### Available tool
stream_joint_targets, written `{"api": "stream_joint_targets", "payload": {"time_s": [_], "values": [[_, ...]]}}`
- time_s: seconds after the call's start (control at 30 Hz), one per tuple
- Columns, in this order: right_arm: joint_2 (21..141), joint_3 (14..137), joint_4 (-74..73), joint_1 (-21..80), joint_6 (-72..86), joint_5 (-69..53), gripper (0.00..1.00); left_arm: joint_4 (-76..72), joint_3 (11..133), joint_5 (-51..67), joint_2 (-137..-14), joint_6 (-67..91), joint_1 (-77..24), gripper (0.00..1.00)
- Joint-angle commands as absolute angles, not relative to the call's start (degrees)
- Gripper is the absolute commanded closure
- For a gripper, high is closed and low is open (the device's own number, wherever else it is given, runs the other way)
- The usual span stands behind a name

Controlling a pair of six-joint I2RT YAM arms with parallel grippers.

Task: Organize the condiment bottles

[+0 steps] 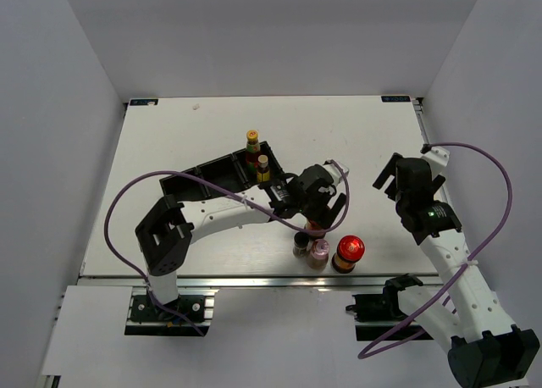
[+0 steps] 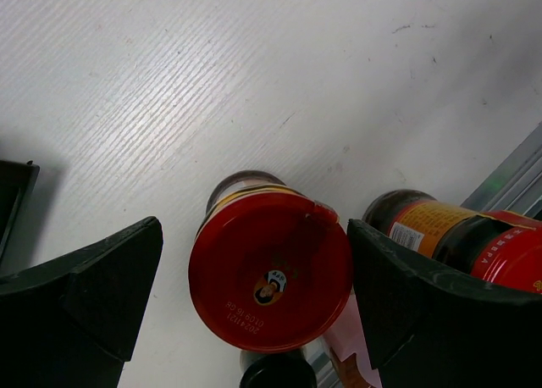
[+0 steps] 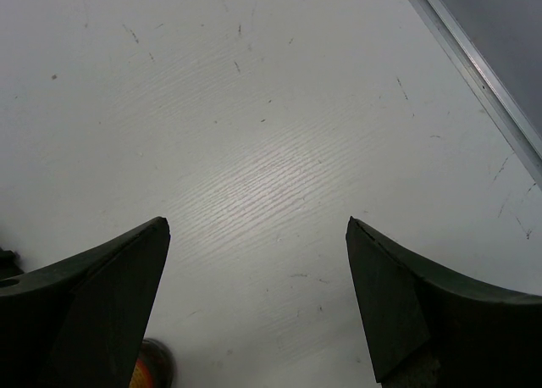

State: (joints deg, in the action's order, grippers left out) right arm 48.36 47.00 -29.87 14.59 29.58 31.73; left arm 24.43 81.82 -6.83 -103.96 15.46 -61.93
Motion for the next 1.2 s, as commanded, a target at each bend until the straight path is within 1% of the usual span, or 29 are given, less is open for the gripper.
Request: {"api": "stream_joint_targets", "payload": {"time_s": [0.0, 0.13, 0.17, 0.27, 0.3, 0.37, 0.4, 0.47, 0.53, 0.6, 0.73, 0.9, 0.97, 1.17], "values": [[48.0, 46.8, -27.3, 14.3, 28.8, 31.6, 0.11, 26.0, 83.0, -8.3, -103.8, 14.9, -62.6, 0.02], [48.1, 46.8, -27.2, 14.2, 28.8, 31.6, 0.11, 27.2, 84.0, -10.3, -104.9, 15.2, -62.6, 0.02], [48.1, 46.8, -27.2, 14.2, 28.7, 31.6, 0.11, 27.5, 84.2, -10.6, -105.1, 15.4, -62.6, 0.07], [48.1, 46.7, -27.1, 14.1, 28.7, 31.6, 0.11, 27.9, 84.5, -11.0, -105.0, 15.6, -62.6, 0.18], [48.1, 46.7, -27.1, 14.1, 28.7, 31.6, 0.11, 27.9, 84.5, -11.2, -104.8, 15.6, -62.6, 0.24], [48.1, 46.6, -27.0, 14.0, 28.7, 31.6, 0.11, 27.9, 84.4, -11.5, -104.1, 15.8, -62.6, 0.31], [48.1, 46.6, -27.0, 13.9, 28.7, 31.6, 0.11, 27.8, 84.5, -11.5, -103.8, 15.8, -62.6, 0.39], [48.1, 46.5, -26.7, 13.9, 28.6, 31.6, 0.11, 27.9, 84.8, -12.0, -102.6, 15.8, -62.6, 0.48], [48.0, 46.2, -26.5, 13.9, 28.4, 31.6, 0.11, 27.8, 85.0, -13.3, -101.6, 15.8, -62.6, 0.54], [47.8, 46.2, -26.4, 13.8, 28.4, 31.5, 0.11, 27.7, 85.0, -16.5, -99.9, 16.0, -62.6, 0.54], [47.5, 46.1, -26.0, 13.8, 27.9, 31.1, 0.11, 28.2, 85.0, -21.3, -96.7, 16.7, -62.6, 0.59], [47.4, 45.8, -25.1, 13.7, 27.5, 30.6, 0.11, 30.0, 82.4, -30.0, -91.2, 17.8, -62.4, 0.59], [47.5, 45.8, -25.1, 13.7, 27.3, 30.1, 0.11, 31.3, 81.7, -32.8, -89.7, 19.6, -61.9, 0.61], [47.4, 45.9, -25.1, 13.6, 26.9, 30.1, 0.11, 34.0, 77.6, -32.4, -82.3, 23.8, -55.4, 0.64]]}}
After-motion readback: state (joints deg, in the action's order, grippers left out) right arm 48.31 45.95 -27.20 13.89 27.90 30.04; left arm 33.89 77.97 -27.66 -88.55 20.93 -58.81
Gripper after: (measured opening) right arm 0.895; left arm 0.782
